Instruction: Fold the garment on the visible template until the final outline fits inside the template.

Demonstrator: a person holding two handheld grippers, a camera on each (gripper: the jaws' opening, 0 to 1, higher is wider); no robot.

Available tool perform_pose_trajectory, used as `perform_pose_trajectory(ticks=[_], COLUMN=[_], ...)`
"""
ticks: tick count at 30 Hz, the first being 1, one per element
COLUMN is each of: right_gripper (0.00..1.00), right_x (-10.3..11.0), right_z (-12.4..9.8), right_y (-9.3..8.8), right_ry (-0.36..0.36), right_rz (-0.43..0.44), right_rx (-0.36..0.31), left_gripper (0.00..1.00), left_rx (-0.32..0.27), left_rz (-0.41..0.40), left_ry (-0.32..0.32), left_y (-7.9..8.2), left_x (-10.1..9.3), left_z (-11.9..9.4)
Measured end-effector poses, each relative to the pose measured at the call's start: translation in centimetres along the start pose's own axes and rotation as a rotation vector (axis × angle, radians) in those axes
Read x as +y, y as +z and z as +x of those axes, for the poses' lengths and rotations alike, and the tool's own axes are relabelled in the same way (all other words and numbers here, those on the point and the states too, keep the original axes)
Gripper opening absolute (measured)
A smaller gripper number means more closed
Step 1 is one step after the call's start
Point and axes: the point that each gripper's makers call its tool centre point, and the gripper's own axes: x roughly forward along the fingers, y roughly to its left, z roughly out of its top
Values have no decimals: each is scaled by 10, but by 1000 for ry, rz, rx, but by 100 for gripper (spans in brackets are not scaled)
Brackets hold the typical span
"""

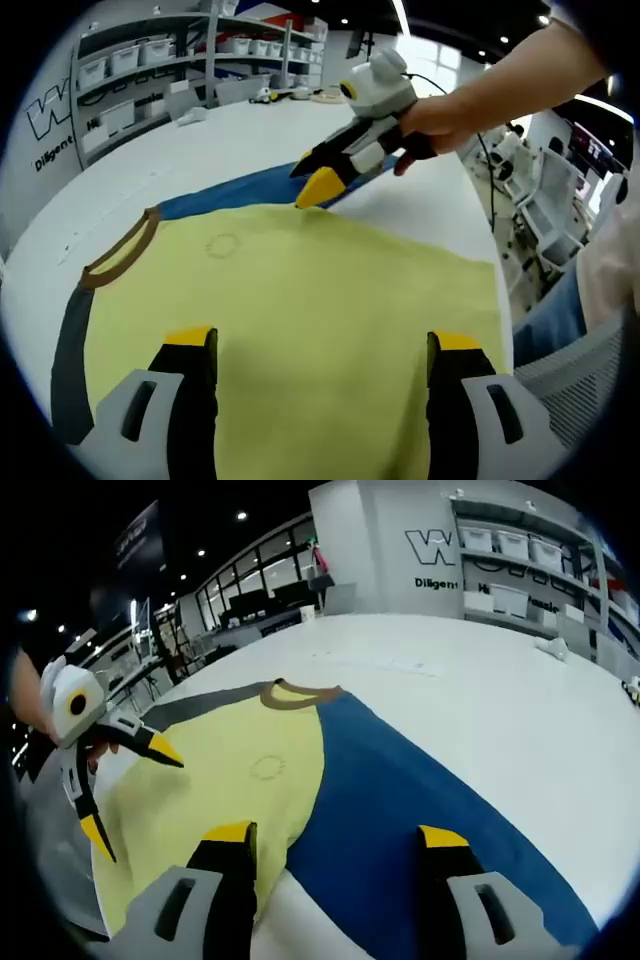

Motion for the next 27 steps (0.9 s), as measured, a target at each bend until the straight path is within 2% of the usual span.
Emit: perform_pose_trajectory(ticks=[1, 2, 3, 4, 5, 6, 7, 8, 10, 12, 18, 25, 26, 27], right_gripper=[45, 45, 43, 38, 33, 28, 31, 35, 47, 47, 41, 50, 48, 46], right_x=[-7, -12, -9, -18, -25, -31, -28, -34, -46, -47, -54, -61, -60, -61], right_z=[0, 0, 0, 0, 1, 0, 2, 1, -1, -3, -3, -1, -4, -8], right_y=[-5, -11, -9, -12, -14, -14, -13, -12, -12, -12, -8, -3, -4, -6], right_ry=[-34, -53, -34, -73, -100, -133, -105, -115, -144, -127, -129, -102, -98, -94], right_rz=[-67, -83, -95, -121, -192, -225, -173, -180, -140, -175, -173, -189, -185, -221], right_rx=[23, 43, 14, 32, 54, 63, 49, 42, 19, 21, -11, 30, 50, 81], left_gripper=[80, 80, 80, 80, 80, 80, 81, 82, 84, 85, 88, 88, 88, 87], left_rx=[7, 22, 29, 46, 55, 62, 75, 51, 55, 42, 22, 19, 20, 26], left_rz=[8, 13, 16, 16, 11, 1, -8, 28, 9, -8, -28, -51, -59, -79], left_ry=[-13, -31, -35, -42, -47, -53, -58, -50, -46, -36, -20, -17, -17, -13], left_y=[-2, -6, -9, -14, -17, -20, -25, -23, -24, -23, -24, -25, -24, -25], left_x=[-5, -12, -14, -18, -20, -22, -24, -24, -25, -26, -28, -28, -27, -26], left_z=[0, 2, 3, 4, 4, 5, 5, 5, 4, 5, 4, 1, 0, -3])
